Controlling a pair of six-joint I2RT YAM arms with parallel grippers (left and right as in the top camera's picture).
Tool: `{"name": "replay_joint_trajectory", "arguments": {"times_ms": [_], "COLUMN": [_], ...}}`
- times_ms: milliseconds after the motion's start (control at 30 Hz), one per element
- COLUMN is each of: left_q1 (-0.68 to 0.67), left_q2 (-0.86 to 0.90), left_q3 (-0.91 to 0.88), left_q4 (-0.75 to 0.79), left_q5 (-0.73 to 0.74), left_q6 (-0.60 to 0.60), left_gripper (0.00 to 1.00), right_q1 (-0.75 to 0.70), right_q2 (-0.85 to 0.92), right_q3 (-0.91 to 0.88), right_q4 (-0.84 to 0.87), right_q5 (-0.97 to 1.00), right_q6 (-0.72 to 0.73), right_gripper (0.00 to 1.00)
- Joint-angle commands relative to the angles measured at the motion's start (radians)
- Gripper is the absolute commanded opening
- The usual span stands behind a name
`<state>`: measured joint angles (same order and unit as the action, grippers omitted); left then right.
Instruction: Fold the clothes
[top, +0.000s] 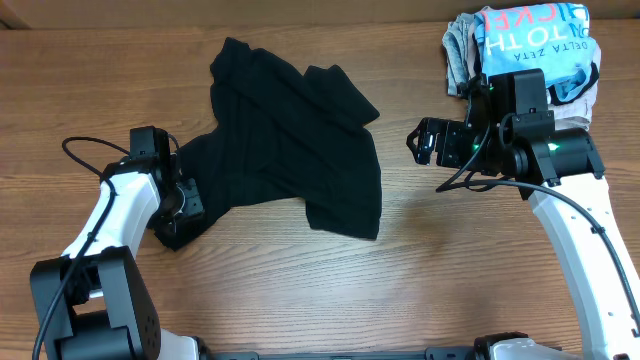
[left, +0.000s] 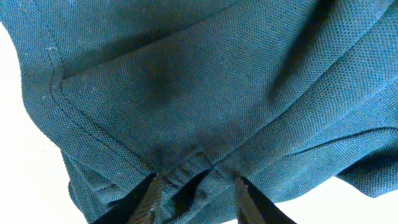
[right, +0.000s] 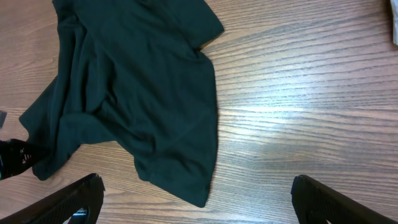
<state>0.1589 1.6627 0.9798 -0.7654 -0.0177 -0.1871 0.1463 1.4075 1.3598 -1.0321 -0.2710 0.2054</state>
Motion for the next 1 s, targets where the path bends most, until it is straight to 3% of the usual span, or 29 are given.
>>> {"name": "replay_joint_trajectory", "arguments": {"times_ms": [0, 233, 533, 667, 967], "left_q1": [-0.001, -0.001, -0.001, -0.001, 0.013], "left_q2": [0.002, 0.002, 0.002, 0.002, 0.002], "left_q3": [-0.023, -0.08, -0.066, -0.002, 0.242], "left_q4": [0.006, 0.044, 0.066, 0.007, -0.101], "left_q5": [0.007, 0.007, 0.007, 0.007, -0.093], "left_q6": [0.031, 0.031, 0.031, 0.031, 0.034], "left_gripper": [0.37, 0.35, 0.16, 0.04, 0.04], "right_q1": [0.002, 0.002, 0.002, 0.002, 0.002], "right_q2": [0.003, 0.003, 0.003, 0.003, 0.003], "right_q3": [0.021, 0.021, 0.021, 0.021, 0.021], "right_q4": [0.003, -0.006, -0.006, -0.006, -0.013], "right_q5": [0.01, 0.01, 0.01, 0.01, 0.01], "right_q6": [-0.003, -0.003, -0.003, -0.003, -0.003], "right_gripper": [1.0, 1.0, 1.0, 1.0, 0.99]}}
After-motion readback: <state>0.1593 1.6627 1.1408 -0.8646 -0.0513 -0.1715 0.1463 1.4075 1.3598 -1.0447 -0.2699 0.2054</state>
